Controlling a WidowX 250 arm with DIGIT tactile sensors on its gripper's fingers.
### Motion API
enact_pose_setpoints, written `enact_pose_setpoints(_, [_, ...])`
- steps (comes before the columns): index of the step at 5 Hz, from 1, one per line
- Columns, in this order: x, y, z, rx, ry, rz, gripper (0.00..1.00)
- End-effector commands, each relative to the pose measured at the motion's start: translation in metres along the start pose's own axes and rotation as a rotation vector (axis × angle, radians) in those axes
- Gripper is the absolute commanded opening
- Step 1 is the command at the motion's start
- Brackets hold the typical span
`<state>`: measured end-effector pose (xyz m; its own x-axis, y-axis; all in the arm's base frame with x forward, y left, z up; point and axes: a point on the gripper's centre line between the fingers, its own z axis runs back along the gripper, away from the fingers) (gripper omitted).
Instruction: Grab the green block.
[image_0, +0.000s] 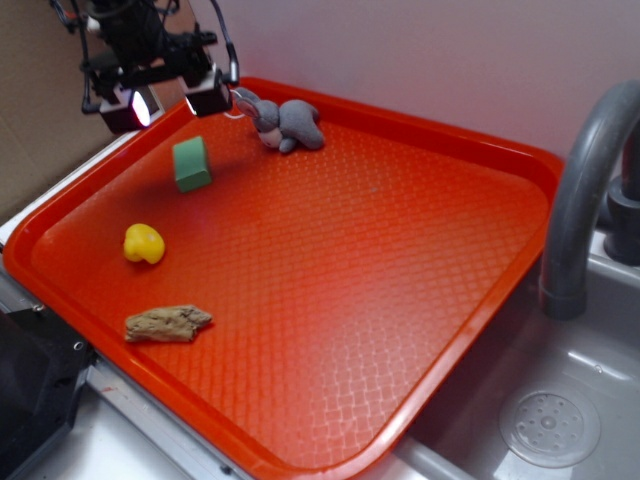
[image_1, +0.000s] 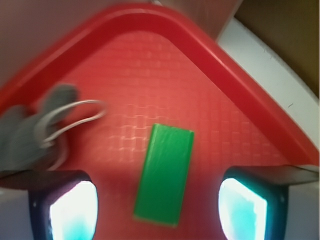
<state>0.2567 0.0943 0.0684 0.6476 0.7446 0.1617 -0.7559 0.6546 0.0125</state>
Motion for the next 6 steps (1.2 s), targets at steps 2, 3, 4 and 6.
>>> enact_pose_setpoints(2, [0.005, 0.001, -0.055, -0.005, 0.138, -0.022, 1.00])
enact_pose_setpoints(3, [0.000, -0.003, -0.060, -0.031, 0.174, -0.050, 1.00])
enact_pose_setpoints(4, [-0.003, -0.003, -0.059, -0.048, 0.171, -0.058, 0.00])
enact_pose_setpoints(6, [-0.001, 0.001, -0.039, -0.012, 0.131, -0.069, 0.00])
